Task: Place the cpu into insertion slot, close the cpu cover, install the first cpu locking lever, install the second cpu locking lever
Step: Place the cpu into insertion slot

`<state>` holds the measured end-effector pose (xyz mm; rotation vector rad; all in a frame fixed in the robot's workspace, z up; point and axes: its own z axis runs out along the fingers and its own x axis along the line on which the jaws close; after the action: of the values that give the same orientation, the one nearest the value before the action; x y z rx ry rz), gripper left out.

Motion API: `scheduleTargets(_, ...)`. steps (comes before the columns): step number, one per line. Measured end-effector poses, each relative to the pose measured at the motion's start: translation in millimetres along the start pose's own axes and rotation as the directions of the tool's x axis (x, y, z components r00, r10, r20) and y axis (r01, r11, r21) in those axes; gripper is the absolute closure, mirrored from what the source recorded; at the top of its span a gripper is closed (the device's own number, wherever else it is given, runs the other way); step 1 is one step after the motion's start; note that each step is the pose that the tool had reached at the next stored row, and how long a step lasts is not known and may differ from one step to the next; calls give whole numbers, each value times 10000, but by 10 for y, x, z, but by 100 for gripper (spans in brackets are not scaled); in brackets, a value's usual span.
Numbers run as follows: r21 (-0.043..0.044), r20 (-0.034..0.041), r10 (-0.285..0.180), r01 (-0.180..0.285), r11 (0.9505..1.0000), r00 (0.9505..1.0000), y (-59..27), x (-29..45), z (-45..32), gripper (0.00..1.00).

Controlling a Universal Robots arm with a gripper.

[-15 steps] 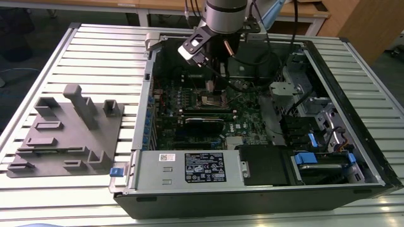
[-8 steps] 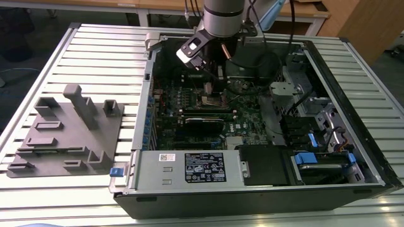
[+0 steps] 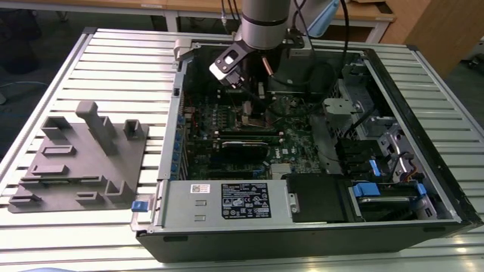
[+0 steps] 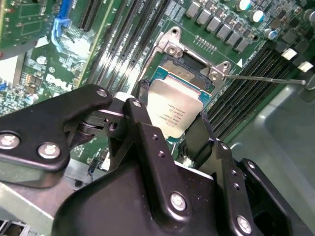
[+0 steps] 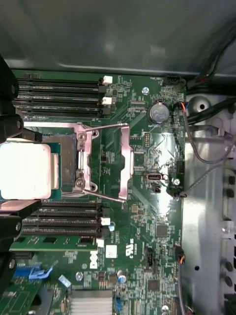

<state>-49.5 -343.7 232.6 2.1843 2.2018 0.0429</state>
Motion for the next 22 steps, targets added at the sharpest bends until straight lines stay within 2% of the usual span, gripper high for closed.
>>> scheduleTargets(1, -2, -80, 4, -4, 10000, 10000, 0, 1, 8, 46)
scheduleTargets(3, -4, -106, 7, -7, 10000, 9999, -1, 2, 24, 46)
scheduleTargets(13, -3, -108, 5, -5, 10000, 9999, -8, 9, 197, 46)
scheduleTargets(22, -2, -105, 29, -29, 10000, 9999, -5, 9, 264, 46)
